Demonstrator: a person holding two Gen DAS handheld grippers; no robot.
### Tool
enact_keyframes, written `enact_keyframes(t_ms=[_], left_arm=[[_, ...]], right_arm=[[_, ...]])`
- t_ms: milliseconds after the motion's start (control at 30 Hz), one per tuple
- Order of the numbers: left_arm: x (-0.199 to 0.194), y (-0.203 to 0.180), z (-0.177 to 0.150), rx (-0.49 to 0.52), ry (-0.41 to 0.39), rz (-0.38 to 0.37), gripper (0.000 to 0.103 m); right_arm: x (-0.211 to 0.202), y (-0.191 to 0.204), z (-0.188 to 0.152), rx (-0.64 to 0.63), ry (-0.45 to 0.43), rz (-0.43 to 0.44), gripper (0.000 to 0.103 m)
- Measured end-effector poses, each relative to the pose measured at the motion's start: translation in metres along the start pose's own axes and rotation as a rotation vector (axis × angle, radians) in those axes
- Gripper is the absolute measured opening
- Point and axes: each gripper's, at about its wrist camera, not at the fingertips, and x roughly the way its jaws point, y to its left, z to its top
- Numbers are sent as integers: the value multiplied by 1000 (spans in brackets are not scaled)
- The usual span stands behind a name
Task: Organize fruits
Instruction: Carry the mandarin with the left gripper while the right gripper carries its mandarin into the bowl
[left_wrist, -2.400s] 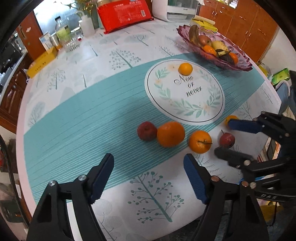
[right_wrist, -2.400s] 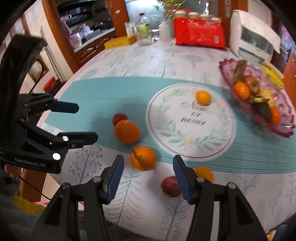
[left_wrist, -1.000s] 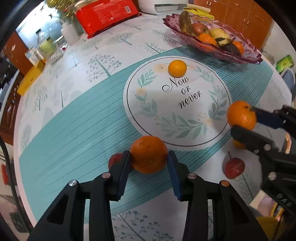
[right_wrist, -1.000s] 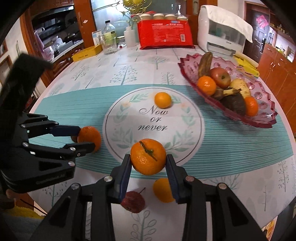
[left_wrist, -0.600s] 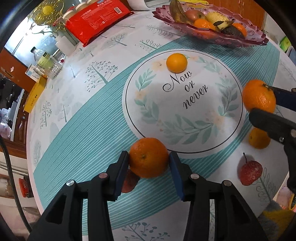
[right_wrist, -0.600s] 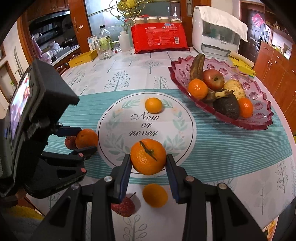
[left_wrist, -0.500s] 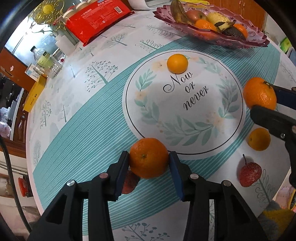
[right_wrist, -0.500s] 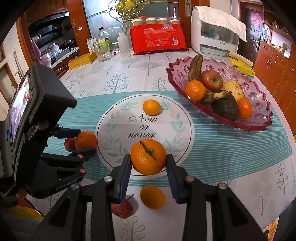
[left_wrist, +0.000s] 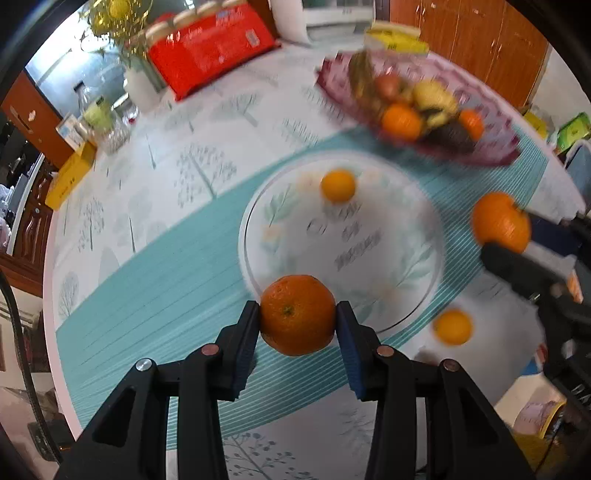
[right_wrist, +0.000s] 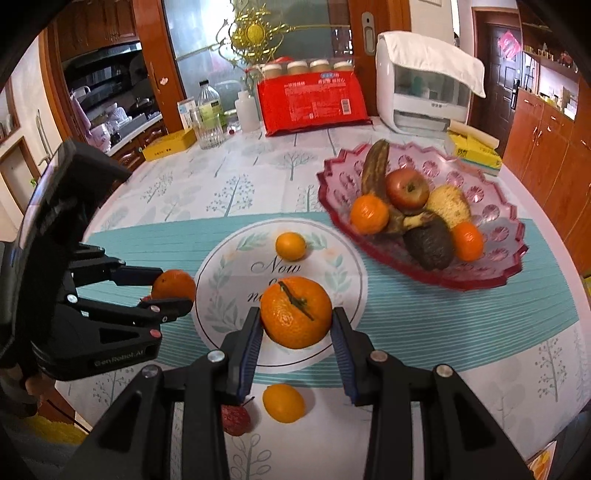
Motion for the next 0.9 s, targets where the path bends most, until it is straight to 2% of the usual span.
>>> enact_keyframes(t_ms=[267, 533, 700, 900], left_arm=[[-60, -35, 50, 0, -120, -36, 40], [-96, -64, 116, -23, -226, -18, 40], [-88, -73, 151, -55, -241, 20, 40], [-46, -84, 182, -78, -188, 71, 40]], right_arm=[[-43, -32, 24, 14, -82, 6, 38], [-78, -80, 65, 42, -186, -30, 38], [-78, -115, 88, 85, -237, -69, 38], [-52, -156, 105, 150, -240, -102, 38]])
